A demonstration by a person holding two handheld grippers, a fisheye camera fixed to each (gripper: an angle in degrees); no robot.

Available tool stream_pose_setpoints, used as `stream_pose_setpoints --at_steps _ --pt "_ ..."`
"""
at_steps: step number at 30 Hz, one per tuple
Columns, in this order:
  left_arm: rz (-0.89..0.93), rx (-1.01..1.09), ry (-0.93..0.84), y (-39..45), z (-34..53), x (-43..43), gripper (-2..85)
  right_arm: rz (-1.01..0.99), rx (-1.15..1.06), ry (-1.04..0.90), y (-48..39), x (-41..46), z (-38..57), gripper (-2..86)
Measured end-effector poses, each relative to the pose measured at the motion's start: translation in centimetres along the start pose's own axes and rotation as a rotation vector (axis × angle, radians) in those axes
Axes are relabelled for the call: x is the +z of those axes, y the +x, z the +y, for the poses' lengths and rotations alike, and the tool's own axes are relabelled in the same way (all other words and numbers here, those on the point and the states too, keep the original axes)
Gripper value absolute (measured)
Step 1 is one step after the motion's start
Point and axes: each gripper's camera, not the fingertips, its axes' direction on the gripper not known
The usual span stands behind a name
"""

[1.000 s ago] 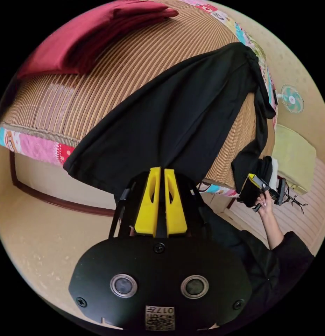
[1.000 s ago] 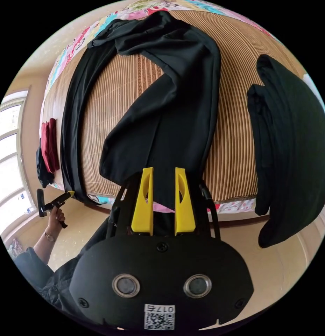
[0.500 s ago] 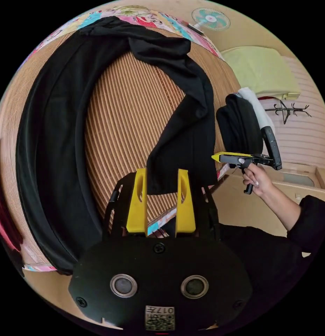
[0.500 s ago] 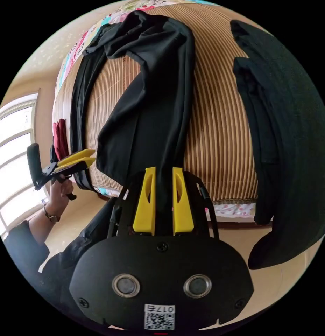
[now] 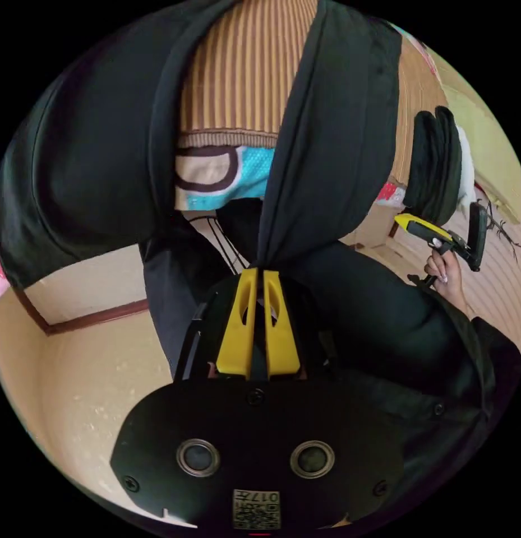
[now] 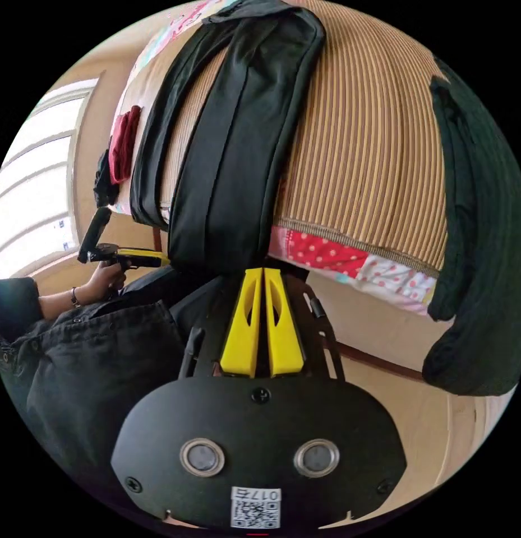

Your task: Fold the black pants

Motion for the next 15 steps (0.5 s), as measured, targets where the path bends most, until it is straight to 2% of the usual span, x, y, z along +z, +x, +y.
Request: stream_pose_setpoints --at_steps 3,7,10,12,15 --pt "0.084 -0.111 0.069 -1.8 0.3 -2.2 1.6 0.096 -0.088 0.124 0.3 -4.8 -7.5 6.6" --pt "0.107 -0.134 0.077 -2.0 0.9 -2.7 1.6 0.168 -0.220 0.285 -1.7 -10.8 -22.4 9.7" --pt "0.136 -0.158 0.165 -2.0 2.9 -3.9 -0.2 0.245 -0.308 0.354 -4.7 -12.9 -32.9 11.4" --pt "0.199 -0.198 0.233 -2.5 4.5 -4.8 -0.6 0.206 -0.388 0.402 -6.1 -13.4 -37.7 12.5" --pt "0.244 -0.227 0.270 -3.2 5.6 -5.1 -0.8 0.154 -0.274 0.360 -4.9 -11.9 -44.7 12.2"
